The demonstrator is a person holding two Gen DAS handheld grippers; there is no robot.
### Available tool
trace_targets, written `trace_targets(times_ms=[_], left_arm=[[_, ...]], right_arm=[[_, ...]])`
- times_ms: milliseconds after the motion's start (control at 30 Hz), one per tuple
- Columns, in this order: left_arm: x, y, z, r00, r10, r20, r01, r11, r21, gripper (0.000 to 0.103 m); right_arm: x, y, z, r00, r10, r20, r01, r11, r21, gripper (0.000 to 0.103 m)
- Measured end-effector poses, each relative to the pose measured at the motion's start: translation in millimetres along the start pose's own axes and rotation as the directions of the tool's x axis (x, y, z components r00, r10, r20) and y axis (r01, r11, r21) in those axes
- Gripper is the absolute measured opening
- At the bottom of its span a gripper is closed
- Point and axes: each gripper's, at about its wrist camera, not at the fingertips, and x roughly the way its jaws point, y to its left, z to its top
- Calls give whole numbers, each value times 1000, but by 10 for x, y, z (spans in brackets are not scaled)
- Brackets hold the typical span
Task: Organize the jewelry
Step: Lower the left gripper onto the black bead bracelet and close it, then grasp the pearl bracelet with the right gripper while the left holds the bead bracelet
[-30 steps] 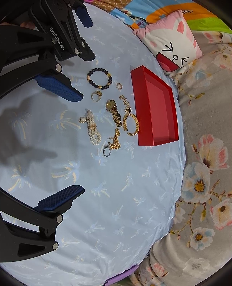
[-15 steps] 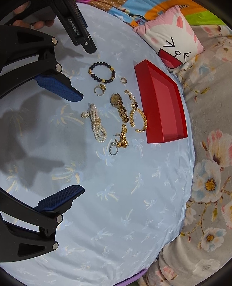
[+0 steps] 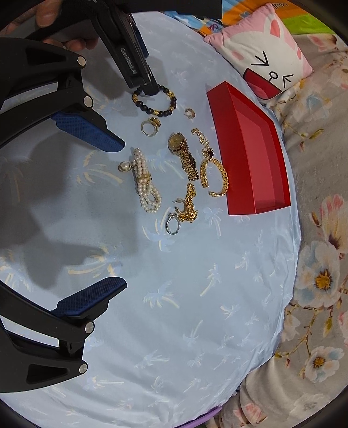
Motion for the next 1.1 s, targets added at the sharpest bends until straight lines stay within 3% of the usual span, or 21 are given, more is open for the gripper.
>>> trace_targets(times_ms=[233,333,400,533,667,900,1100], left_arm=[[43,-90,35,998,38,51,-41,998,47,55],[34,-103,42,997,32,64,-36,998,60,32],[26,-110,51,998,15,63,-19,998,64,7],[5,-76,71,998,-38,49,36,998,51,7],[-135,-24,78,994,-71,77,68,997,42,7],[-370,75,113,988,-106,110,104,994,21,7],[-423,134,129,987,-116,116,115,993,10,7]], right_arm=[[56,27,12,1000,0,-10,0,1000,-6,93],[79,37,19,1000,5,-14,-5,1000,-8,93],[96,41,24,1000,13,-18,-13,1000,-7,93],[132,21,40,998,45,-32,-45,999,4,89],[167,-2,45,993,102,-58,-100,994,37,75],[344,47,111,964,237,-119,-224,968,115,60],[439,153,198,962,249,-115,-233,963,138,53]])
